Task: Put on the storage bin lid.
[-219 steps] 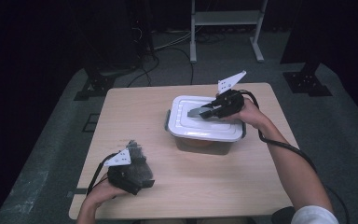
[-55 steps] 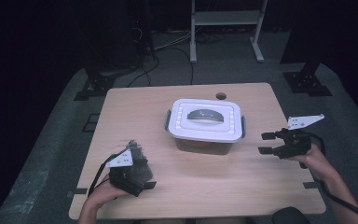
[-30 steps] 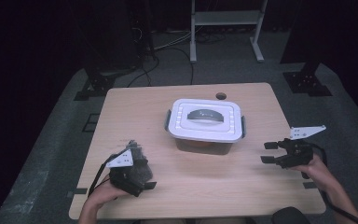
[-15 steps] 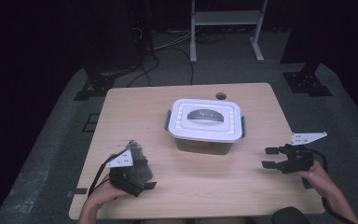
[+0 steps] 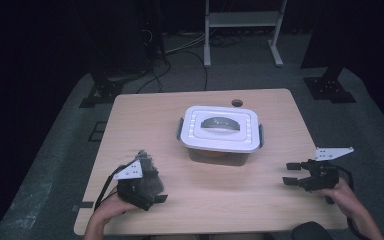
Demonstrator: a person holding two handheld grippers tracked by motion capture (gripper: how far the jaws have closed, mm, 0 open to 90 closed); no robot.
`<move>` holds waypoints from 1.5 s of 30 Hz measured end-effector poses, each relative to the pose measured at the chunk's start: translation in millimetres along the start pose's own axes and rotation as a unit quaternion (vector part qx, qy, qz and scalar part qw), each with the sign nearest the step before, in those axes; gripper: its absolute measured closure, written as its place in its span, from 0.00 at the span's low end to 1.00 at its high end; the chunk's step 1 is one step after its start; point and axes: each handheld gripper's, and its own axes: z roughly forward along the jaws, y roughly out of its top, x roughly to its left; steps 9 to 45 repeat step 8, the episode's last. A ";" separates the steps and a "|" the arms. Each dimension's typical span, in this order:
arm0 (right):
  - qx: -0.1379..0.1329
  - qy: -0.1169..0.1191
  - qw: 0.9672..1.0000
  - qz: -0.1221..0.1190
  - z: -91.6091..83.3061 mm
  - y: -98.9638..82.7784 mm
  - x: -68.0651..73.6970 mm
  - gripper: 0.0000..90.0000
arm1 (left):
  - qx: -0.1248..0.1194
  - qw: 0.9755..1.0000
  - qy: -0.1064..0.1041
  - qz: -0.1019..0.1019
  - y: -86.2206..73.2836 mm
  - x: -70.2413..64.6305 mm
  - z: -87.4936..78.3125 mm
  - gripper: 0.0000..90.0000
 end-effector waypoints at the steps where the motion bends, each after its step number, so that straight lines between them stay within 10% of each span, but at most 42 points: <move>1: 0.000 0.000 1.000 0.001 0.0 -0.7 0.5 0.30 | 0.001 1.000 0.000 0.001 0.0 0.0 -0.4 0.02; 45: 0.000 0.003 1.000 0.001 1.2 -4.1 3.0 0.30 | -0.001 1.000 0.002 0.001 0.4 0.4 -0.7 0.02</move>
